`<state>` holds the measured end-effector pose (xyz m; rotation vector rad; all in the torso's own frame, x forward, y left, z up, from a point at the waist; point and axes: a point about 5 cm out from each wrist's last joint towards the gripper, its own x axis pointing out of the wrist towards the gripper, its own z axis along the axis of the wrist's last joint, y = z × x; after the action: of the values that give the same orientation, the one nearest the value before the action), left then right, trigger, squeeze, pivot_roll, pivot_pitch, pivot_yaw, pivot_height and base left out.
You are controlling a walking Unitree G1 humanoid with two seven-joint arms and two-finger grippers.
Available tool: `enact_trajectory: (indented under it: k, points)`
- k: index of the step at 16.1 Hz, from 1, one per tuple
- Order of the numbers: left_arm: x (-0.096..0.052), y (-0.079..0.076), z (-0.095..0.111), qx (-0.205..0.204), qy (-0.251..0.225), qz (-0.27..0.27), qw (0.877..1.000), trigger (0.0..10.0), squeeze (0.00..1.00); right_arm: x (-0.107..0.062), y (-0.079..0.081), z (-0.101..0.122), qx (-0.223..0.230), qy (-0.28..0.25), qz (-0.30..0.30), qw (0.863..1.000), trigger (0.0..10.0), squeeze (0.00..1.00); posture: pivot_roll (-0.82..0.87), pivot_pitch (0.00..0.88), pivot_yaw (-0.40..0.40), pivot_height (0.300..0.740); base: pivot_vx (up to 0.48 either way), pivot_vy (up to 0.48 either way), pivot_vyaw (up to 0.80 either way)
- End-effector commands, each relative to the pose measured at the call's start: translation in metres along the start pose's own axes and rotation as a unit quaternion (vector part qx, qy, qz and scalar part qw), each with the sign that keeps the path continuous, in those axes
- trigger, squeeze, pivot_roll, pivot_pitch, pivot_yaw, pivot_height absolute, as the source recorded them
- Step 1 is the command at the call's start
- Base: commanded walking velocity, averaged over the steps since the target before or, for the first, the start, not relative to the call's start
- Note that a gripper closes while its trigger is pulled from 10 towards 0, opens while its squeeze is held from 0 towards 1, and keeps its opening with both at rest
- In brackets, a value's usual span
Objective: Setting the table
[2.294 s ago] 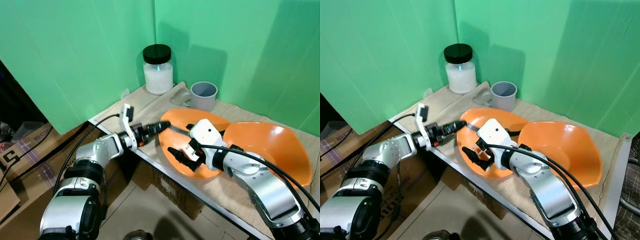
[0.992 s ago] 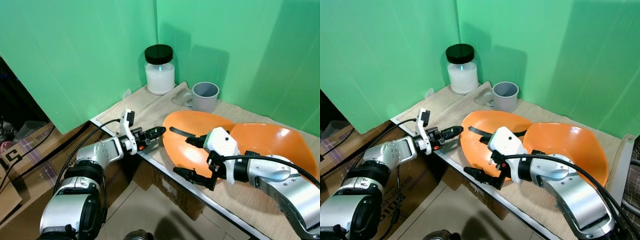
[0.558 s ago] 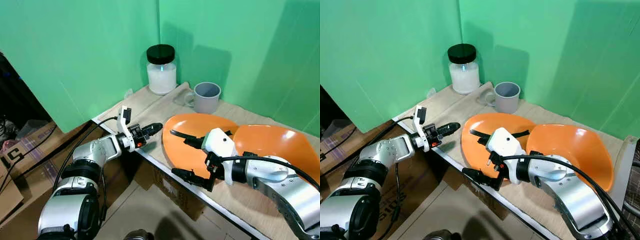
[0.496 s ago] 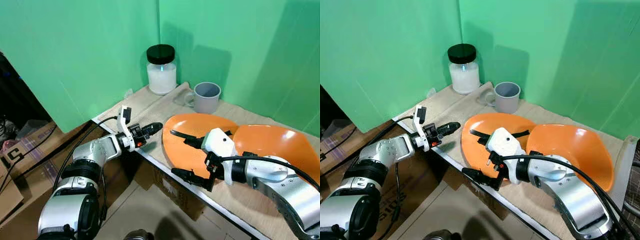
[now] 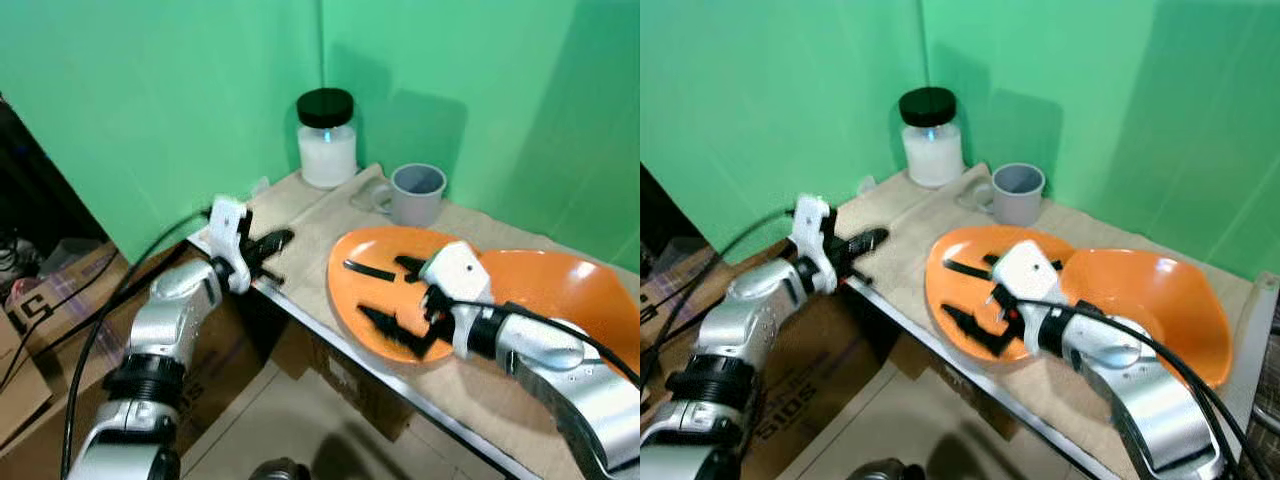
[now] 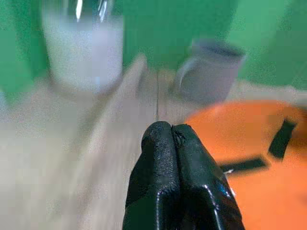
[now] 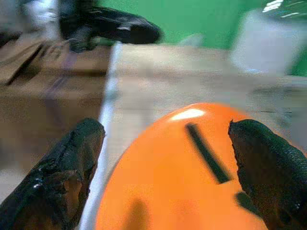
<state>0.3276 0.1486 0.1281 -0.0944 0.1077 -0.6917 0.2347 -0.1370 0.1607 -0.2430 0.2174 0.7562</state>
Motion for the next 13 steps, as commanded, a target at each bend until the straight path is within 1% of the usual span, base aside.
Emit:
enact_trajectory:
  k: [1, 2, 3, 4, 5, 6, 7, 8, 9, 11, 13]
  points:
    - [-0.003, -0.004, 0.013, 0.052, -0.02, 0.004, 0.998, 10.0, 0.0, -0.006, -0.012, 0.005, 0.006, -0.013, -0.048, 0.999, 10.0, 0.0, 0.0, 0.0, 0.141, 0.74, 0.0, 0.0, 0.0]
    - [-0.01, -0.017, 0.021, 0.143, -0.034, 0.005, 0.989, 10.0, 0.0, -0.012, -0.022, 0.009, 0.027, -0.033, -0.107, 0.993, 10.0, 0.0, -0.01, 0.0, 0.142, 0.74, 0.0, 0.0, 0.0]
    - [-0.012, -0.02, 0.021, 0.171, -0.025, 0.017, 0.985, 10.0, 0.0, -0.014, -0.022, 0.011, 0.041, -0.046, -0.129, 0.99, 10.0, 0.0, -0.01, 0.0, 0.141, 0.74, 0.0, 0.0, 0.0]
    - [-0.016, -0.025, 0.025, 0.201, -0.032, 0.034, 0.978, 10.0, 0.0, -0.018, -0.022, 0.012, 0.063, -0.06, -0.167, 0.982, 10.0, 0.0, -0.01, 0.0, 0.141, 0.74, 0.0, 0.0, 0.0]
    - [-0.018, -0.029, 0.031, 0.207, -0.046, 0.059, 0.975, 10.0, 0.0, -0.021, -0.021, 0.01, 0.082, -0.073, -0.209, 0.972, 10.0, 0.0, -0.01, 0.0, 0.138, 0.74, 0.0, 0.0, 0.0]
    - [-0.019, -0.029, 0.036, 0.213, -0.053, 0.099, 0.971, 10.0, 0.0, -0.024, -0.018, 0.007, 0.108, -0.082, -0.253, 0.958, 10.0, 0.0, -0.01, 0.0, 0.138, 0.74, 0.0, 0.0, 0.0]
    - [-0.019, -0.03, 0.038, 0.216, -0.061, 0.11, 0.968, 10.0, 0.0, -0.026, -0.017, 0.004, 0.117, -0.082, -0.27, 0.952, 10.0, 0.0, -0.01, 0.0, 0.14, 0.74, 0.0, 0.39, 0.0]
    - [-0.02, -0.03, 0.04, 0.216, -0.067, 0.127, 0.966, 10.0, 0.0, -0.027, -0.016, 0.001, 0.128, -0.081, -0.295, 0.943, 10.0, 0.0, -0.01, 0.0, 0.144, 0.74, 0.0, 0.48, -0.73]
    - [-0.022, -0.028, 0.039, 0.213, -0.061, 0.148, 0.964, 10.0, 0.0, -0.029, -0.016, -0.002, 0.142, -0.081, -0.315, 0.935, 10.0, 0.0, -0.01, 0.0, 0.146, 0.74, 0.0, 0.48, -0.79]
    - [-0.023, -0.027, 0.037, 0.207, -0.054, 0.16, 0.964, 10.0, 0.0, -0.029, -0.018, -0.003, 0.149, -0.081, -0.331, 0.928, 10.0, 0.0, -0.02, 0.0, 0.15, 0.74, 0.0, 0.48, -0.79]
    - [-0.023, -0.025, 0.039, 0.207, -0.051, 0.168, 0.962, 10.0, 0.0, -0.028, -0.018, -0.003, 0.154, -0.082, -0.336, 0.925, 10.0, 0.0, -0.01, 0.0, 0.149, 0.74, 0.0, 0.48, -0.79]
